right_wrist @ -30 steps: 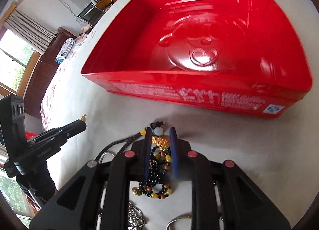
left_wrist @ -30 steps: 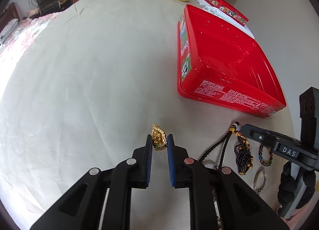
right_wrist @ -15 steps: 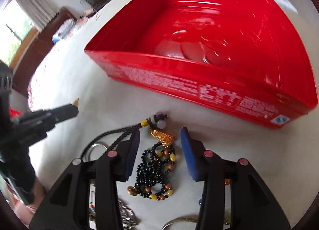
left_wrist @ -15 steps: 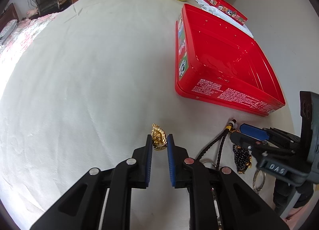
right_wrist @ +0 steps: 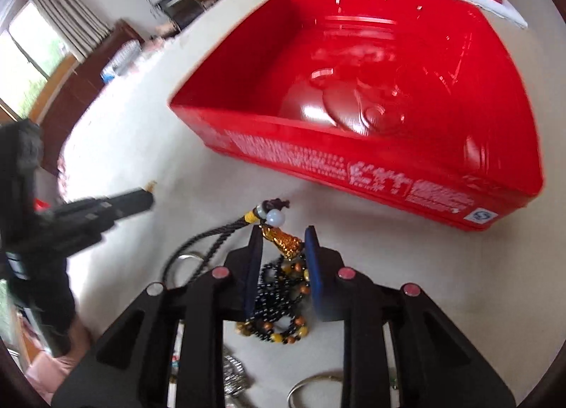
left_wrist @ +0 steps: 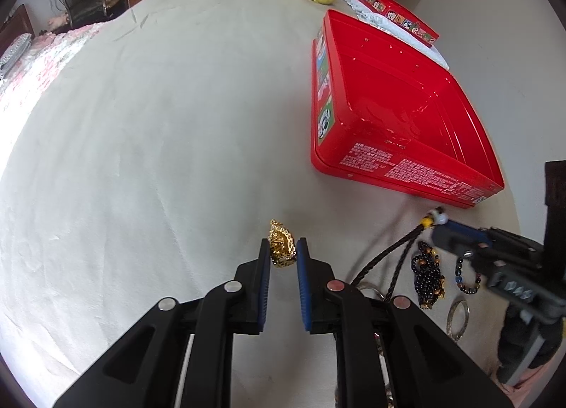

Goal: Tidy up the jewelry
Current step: 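Carry the necklace with both tools over into the red box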

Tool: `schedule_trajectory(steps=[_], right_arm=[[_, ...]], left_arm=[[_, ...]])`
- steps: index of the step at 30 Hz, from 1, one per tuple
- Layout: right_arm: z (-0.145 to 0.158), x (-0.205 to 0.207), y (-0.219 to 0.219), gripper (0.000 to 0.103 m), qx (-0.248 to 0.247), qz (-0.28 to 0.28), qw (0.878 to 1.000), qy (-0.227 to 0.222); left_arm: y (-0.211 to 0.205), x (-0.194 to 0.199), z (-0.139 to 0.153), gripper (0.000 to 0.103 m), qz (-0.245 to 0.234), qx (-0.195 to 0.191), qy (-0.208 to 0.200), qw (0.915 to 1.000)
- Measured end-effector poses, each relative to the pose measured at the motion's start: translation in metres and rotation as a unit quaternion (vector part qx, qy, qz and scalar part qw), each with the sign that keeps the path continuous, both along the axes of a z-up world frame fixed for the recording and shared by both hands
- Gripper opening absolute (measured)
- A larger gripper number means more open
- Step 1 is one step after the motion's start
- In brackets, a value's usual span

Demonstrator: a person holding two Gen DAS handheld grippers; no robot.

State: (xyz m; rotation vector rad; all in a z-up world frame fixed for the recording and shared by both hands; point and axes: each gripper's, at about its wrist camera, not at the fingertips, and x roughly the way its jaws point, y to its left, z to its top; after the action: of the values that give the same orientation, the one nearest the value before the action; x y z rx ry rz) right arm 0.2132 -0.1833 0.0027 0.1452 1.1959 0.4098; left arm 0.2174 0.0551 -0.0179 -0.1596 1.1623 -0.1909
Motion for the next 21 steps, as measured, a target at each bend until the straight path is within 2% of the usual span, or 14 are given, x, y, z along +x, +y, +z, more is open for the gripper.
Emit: schedule_trajectory(steps=[6, 11, 14, 17, 21], right_arm=[[0.033, -0.010, -0.029, 0.023, 0.063, -0.021, 0.998, -0.018], [0.065, -0.018, -0.043, 0.023, 0.077, -0.034, 0.995, -0.054], [0.087, -0.018, -0.054, 0.023, 0.083, -0.041, 0.993, -0.077], [0.108, -0.010, -0.064, 0.023, 0.089, -0.050, 0.990, -0.098], [0.129, 0.007, -0.078, 0.023, 0.099, -0.063, 0.986, -0.117]], left_arm=[[-0.001, -0.005, 0.007, 0.015, -0.002, -0.002, -0.009, 1.0000], [-0.009, -0.009, 0.023, 0.015, -0.015, -0.011, -0.021, 0.9996], [-0.018, -0.011, 0.042, 0.014, -0.027, -0.023, -0.035, 0.9988], [-0.029, -0.009, 0.072, 0.014, -0.041, -0.021, -0.067, 0.9967], [-0.051, 0.010, 0.102, 0.014, -0.058, -0.021, -0.094, 0.9937]])
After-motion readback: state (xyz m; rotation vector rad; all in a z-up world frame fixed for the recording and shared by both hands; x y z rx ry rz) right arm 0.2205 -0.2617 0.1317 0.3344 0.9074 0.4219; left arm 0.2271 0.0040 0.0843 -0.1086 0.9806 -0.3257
